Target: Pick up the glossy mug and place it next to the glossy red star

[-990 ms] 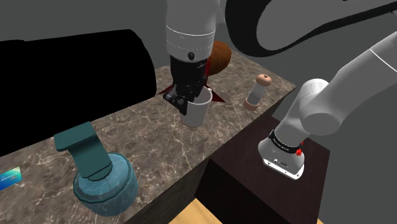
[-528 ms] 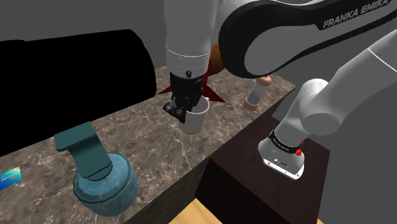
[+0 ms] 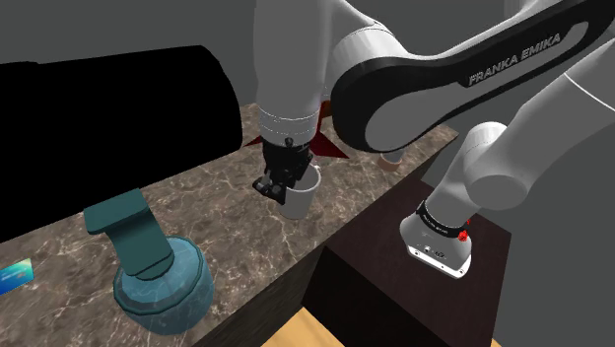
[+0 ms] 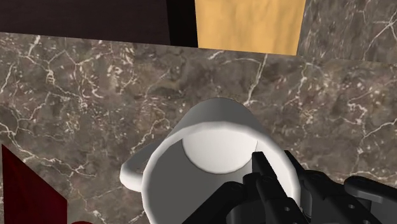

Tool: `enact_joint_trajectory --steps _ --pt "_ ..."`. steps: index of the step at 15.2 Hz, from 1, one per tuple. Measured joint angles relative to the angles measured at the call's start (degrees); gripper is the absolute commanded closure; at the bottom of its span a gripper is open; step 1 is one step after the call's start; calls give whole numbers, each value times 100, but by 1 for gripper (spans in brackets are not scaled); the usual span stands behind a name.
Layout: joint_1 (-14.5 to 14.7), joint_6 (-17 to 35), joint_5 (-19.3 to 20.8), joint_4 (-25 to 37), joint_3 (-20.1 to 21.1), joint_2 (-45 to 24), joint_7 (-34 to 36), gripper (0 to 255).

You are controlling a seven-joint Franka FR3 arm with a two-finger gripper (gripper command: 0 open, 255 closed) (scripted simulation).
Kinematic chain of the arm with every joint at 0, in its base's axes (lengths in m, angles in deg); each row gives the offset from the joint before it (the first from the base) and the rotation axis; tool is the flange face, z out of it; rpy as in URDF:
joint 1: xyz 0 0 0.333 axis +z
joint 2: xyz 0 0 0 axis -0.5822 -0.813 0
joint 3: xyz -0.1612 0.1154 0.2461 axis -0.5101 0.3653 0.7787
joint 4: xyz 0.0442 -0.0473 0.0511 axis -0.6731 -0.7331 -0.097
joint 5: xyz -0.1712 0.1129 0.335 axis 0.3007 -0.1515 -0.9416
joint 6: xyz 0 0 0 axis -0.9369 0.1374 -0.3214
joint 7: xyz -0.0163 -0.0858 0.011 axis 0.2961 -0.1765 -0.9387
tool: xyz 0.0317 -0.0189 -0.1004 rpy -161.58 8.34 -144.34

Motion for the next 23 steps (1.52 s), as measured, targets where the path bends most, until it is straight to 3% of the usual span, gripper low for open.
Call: enact_joint_trajectory --steps 11,18,19,23 --pt "-56 948 255 -520 147 -499 202 255" --pt "-60 1019 288 -543 161 -552 231 255" --pt "-60 1020 288 -543 161 -552 231 0" --pt "-60 1020 289 -542 161 -552 231 0"
